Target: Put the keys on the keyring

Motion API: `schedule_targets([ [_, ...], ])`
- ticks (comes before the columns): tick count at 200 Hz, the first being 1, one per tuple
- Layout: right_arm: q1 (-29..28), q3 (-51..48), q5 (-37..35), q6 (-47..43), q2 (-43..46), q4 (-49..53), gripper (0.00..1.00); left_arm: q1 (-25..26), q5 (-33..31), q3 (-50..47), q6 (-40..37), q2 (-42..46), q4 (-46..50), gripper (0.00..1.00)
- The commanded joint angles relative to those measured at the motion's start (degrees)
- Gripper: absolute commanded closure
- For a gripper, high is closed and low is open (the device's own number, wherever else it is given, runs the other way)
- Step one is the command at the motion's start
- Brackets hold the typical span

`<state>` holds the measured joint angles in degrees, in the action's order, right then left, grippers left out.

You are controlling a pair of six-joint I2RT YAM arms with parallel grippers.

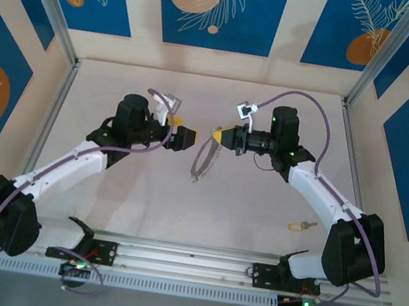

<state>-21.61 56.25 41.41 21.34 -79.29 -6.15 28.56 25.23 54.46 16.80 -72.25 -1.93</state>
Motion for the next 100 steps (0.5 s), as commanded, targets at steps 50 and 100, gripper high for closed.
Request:
schedule_targets([
  [50,0.9,3.0,7.3,-1.5,2.5,4.3,1.00,0.5,10.0,1.9,0.3,-1.4,-4.9,0.36],
  [100,1.2,3.0,9.5,-1.4,2.4,4.8,1.00,0.6,16.3,2.2,4.0,-4.5,-10.4,0.47],
])
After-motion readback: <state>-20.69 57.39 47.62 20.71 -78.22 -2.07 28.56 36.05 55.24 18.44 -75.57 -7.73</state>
